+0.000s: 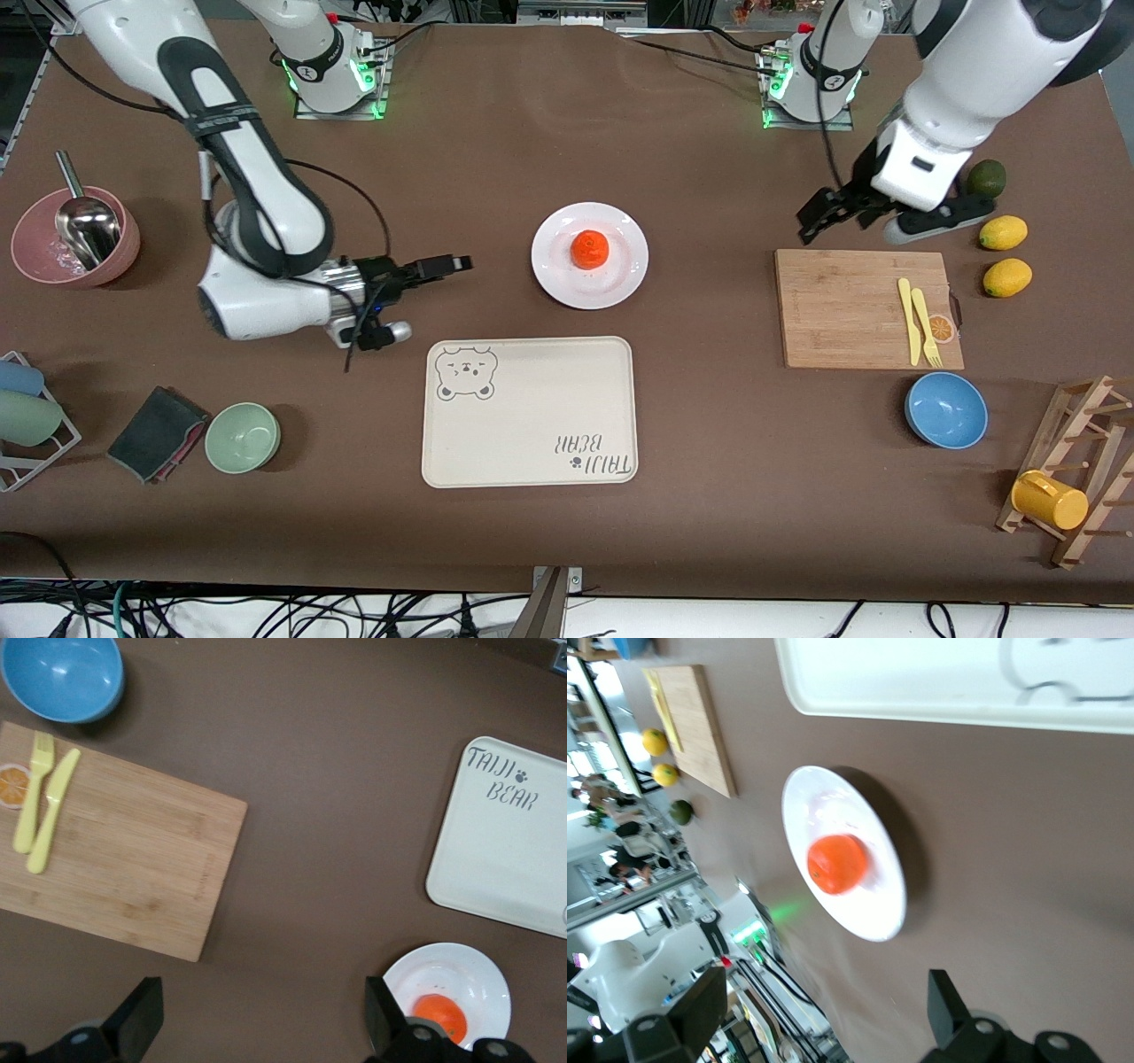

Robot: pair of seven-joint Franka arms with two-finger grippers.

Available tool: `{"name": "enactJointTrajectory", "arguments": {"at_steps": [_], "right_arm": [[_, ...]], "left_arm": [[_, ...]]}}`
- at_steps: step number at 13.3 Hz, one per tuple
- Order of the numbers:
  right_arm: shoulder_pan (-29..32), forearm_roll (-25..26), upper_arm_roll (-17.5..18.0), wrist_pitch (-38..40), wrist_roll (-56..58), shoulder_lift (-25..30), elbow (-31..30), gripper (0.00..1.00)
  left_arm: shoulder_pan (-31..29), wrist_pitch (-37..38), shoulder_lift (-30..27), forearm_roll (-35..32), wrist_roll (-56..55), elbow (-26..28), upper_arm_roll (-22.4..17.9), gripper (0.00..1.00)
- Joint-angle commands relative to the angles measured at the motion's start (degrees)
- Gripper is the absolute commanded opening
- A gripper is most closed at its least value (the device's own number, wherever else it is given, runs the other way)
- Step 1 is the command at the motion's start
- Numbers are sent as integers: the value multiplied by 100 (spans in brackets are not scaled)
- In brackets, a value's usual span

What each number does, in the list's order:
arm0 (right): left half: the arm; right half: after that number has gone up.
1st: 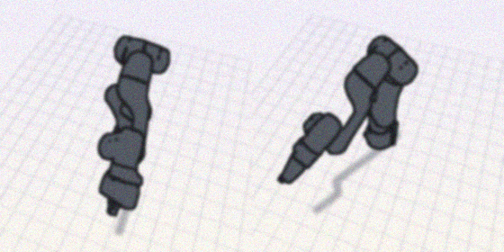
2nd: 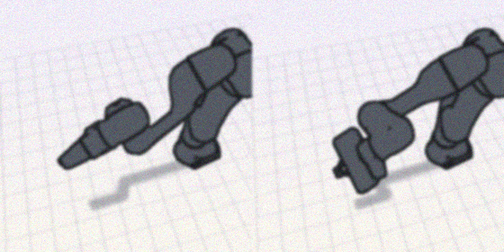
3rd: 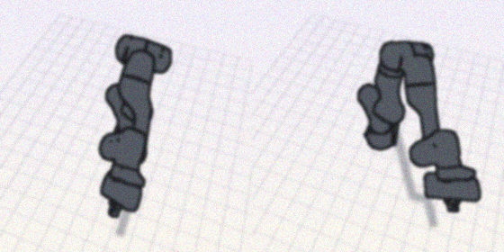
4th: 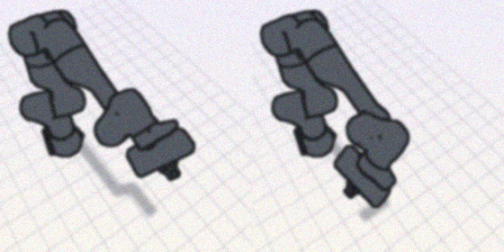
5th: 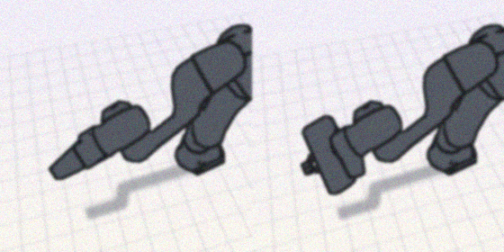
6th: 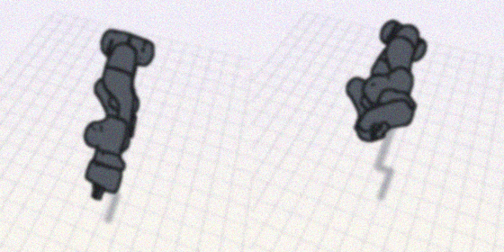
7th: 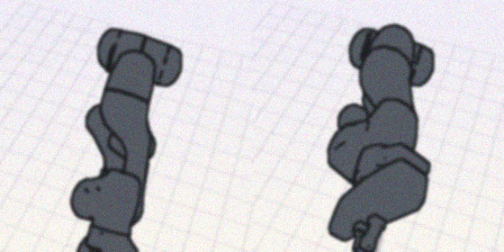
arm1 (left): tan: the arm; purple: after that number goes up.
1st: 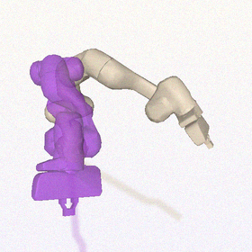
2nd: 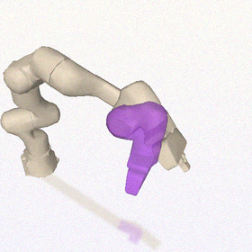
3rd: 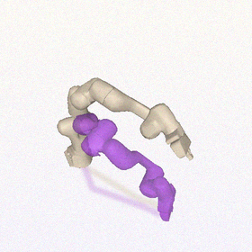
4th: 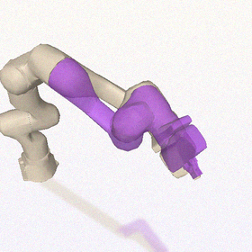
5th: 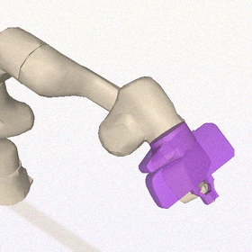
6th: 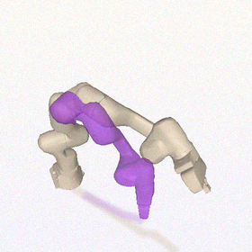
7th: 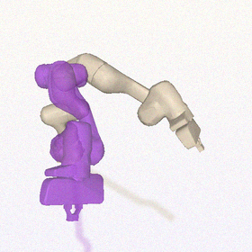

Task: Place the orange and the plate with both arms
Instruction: 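Move the right gripper to the plate rim and grip it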

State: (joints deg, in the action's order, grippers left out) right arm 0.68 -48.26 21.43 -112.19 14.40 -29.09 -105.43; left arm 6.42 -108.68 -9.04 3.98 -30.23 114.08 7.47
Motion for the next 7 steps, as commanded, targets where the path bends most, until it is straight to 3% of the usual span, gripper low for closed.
{"name": "enactJointTrajectory", "arguments": {"at_steps": [1,2,5,7], "right_arm": [[90,-412,439,-985,614,273,-915,100],[90,-438,536,-1390,1008,220,-1170,100],[38,-1368,791,-2068,1923,62,-1541,100],[-120,-1423,871,-2613,1996,-227,-1542,100]], "left_arm": [[9,1117,60,-414,377,-780,-244,100],[35,1416,78,-415,526,-1000,-411,100],[18,1980,262,-415,1018,-1641,-921,100],[18,2297,481,-372,1160,-2134,-1115,100]]}}
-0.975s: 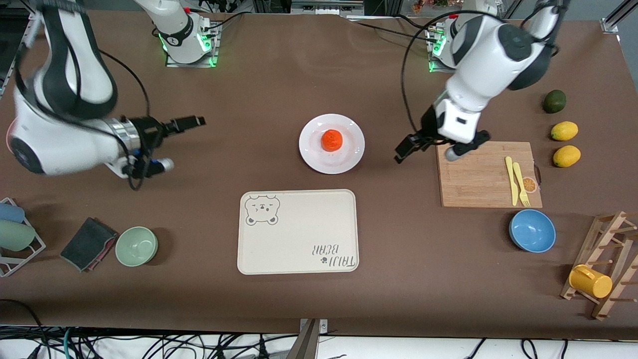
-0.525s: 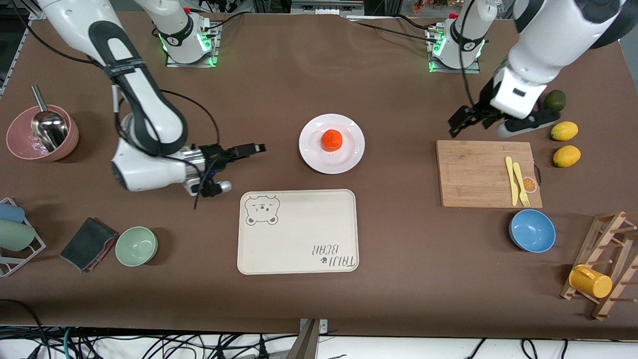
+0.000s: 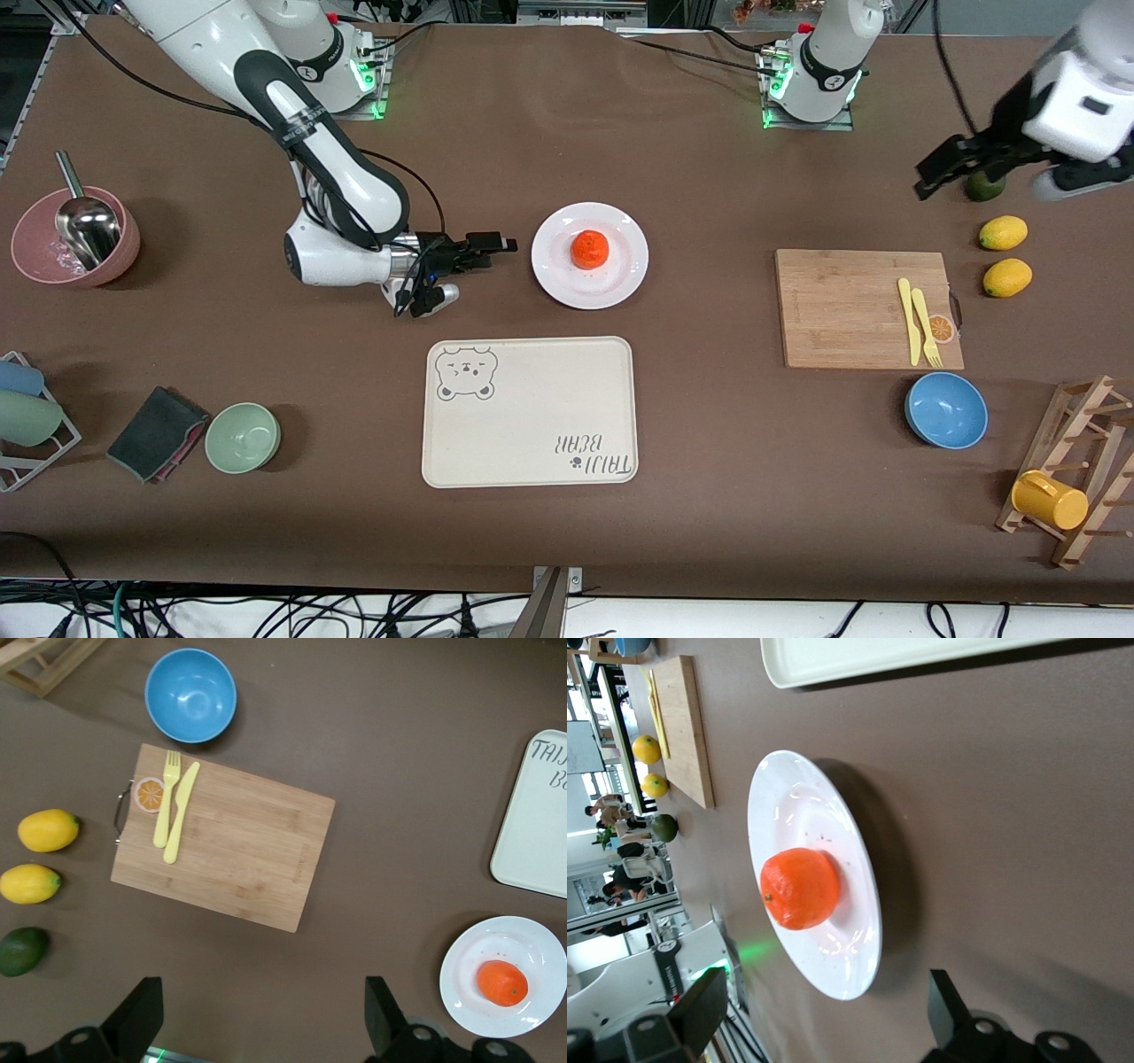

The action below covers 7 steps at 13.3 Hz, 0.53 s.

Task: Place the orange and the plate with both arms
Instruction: 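Move the right gripper to the plate rim and grip it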

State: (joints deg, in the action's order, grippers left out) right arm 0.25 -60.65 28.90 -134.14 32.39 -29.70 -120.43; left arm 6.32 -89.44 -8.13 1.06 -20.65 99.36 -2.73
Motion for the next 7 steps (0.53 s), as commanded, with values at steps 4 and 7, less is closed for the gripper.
{"name": "enactJointTrajectory", "arguments": {"at_steps": [4,7], "right_arm": [[-244,-868,248,-860,837,-572,63,99],[-569,-1702,239,-1070,1487,-712,133,85]], "left_arm": [[18,392,1023,-28,219,-1269,-87,100],[88,401,1024,-27,166,-1288,-43,100]]}}
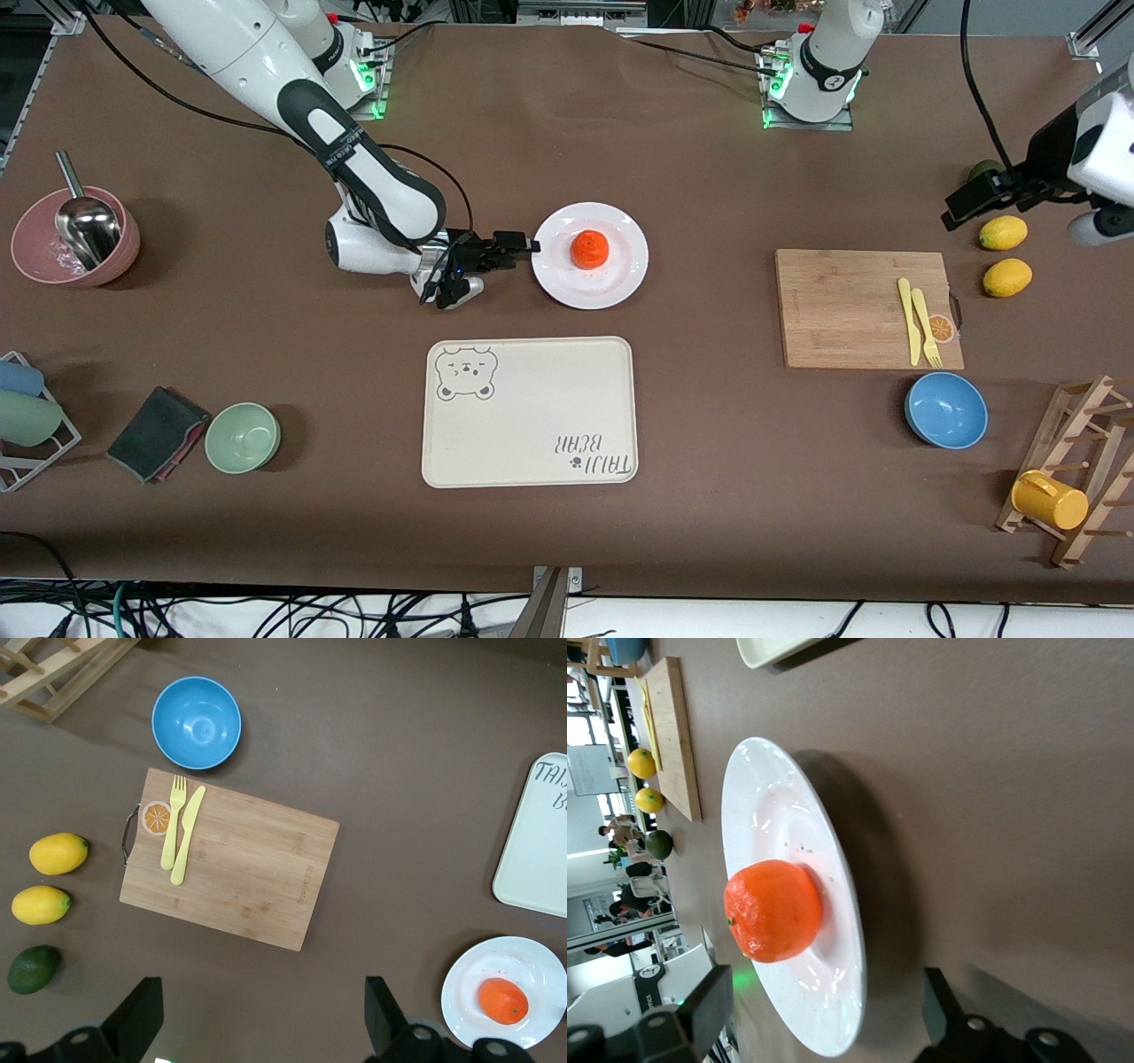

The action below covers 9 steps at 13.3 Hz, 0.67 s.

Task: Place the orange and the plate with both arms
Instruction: 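Move the right gripper to the plate rim and grip it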

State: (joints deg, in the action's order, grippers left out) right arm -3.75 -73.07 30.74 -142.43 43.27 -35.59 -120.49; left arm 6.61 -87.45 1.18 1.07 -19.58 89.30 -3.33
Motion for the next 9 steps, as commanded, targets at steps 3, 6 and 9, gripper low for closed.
{"name": "enactJointTrajectory", "arguments": {"at_steps": [3,6,9], "right_arm": [[-214,-594,46,-311,761,-482,315,51],[-240,-594,46,-347,762,-527,351,28],[-258,-603,46,-347,762,-589,360,20]], "left_arm": [[34,202,93,-28,103,-282,17,100],[16,202,93,-19,86,-273,17,100],[16,202,93,-19,95,-273,8,100]]}}
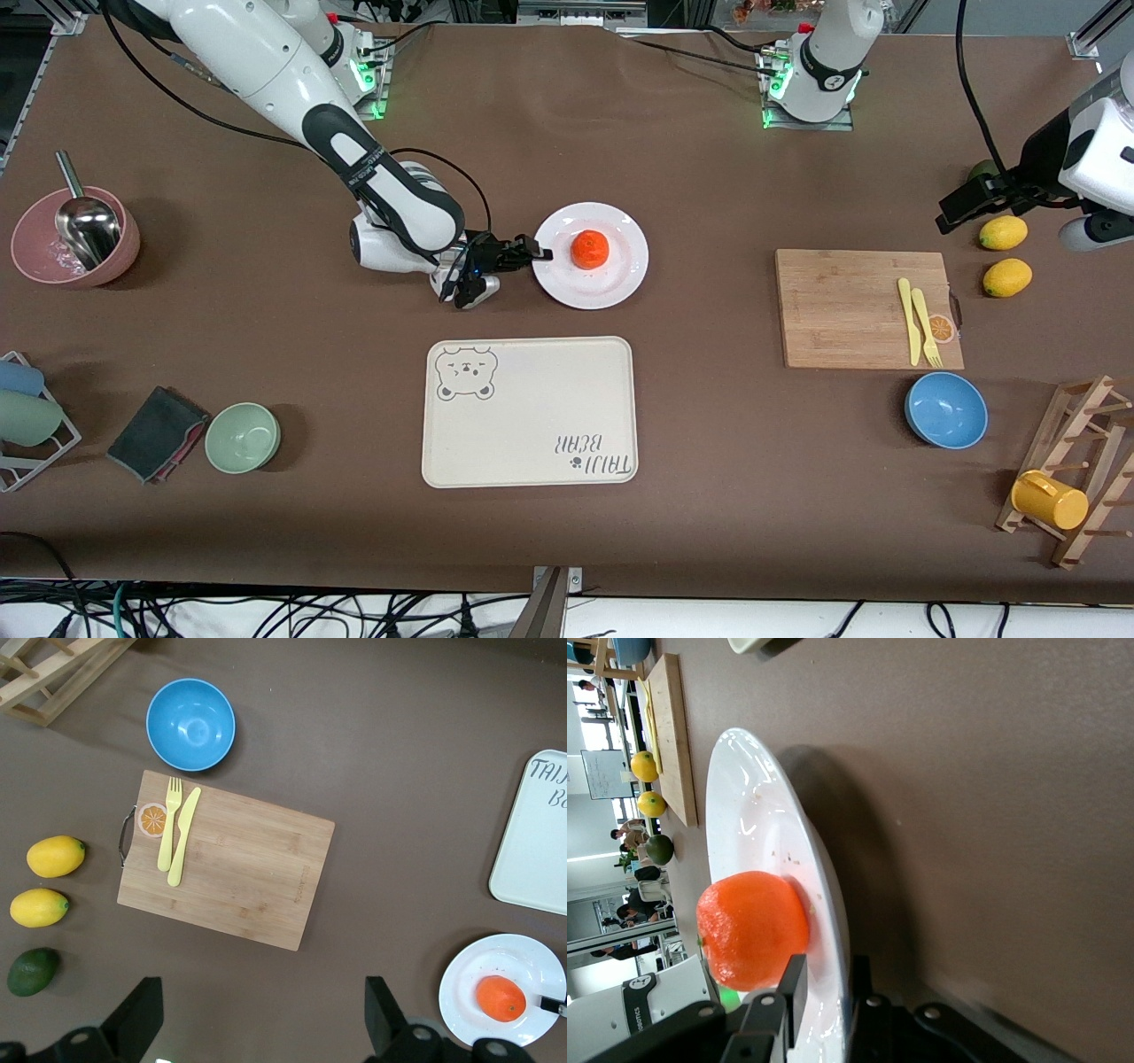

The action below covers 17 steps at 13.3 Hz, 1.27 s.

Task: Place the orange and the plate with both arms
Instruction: 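Slide the plate with the right gripper onto the bear tray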

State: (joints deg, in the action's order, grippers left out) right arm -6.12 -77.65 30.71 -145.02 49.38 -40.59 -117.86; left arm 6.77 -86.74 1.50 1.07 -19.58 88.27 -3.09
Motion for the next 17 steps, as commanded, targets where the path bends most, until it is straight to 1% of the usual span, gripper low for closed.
{"name": "enactJointTrajectory", "arguments": {"at_steps": [1,2,3,7,10,12,14,15,16,17], "right_arm": [[-20,-145,49,-79,151,-99,88,12],[-20,-136,40,-71,151,-116,97,9],[-12,-136,40,-62,151,-134,97,1],[76,-127,22,-27,134,-55,237,0],[260,-127,14,175,46,-11,675,0],[584,-83,-4,359,2,-63,1035,0],[953,4,-65,701,-261,-64,1317,0],[1060,135,-214,807,-279,-107,1414,0],[1069,258,-415,834,-288,-247,1641,0],[1078,320,-591,852,-280,-483,1887,0]], "left_arm": [[0,131,60,-28,87,-170,-16,100],[0,131,60,-19,86,-170,-16,100],[0,131,60,-19,86,-170,-16,100],[9,131,60,-19,69,-170,-16,100],[9,131,60,-19,69,-170,-16,100],[0,131,60,-19,69,-170,-16,100],[0,131,60,-19,69,-170,-16,100],[0,131,60,-19,69,-170,-16,100],[0,131,60,-19,69,-170,-16,100],[9,131,60,-19,69,-170,-16,100]]}}
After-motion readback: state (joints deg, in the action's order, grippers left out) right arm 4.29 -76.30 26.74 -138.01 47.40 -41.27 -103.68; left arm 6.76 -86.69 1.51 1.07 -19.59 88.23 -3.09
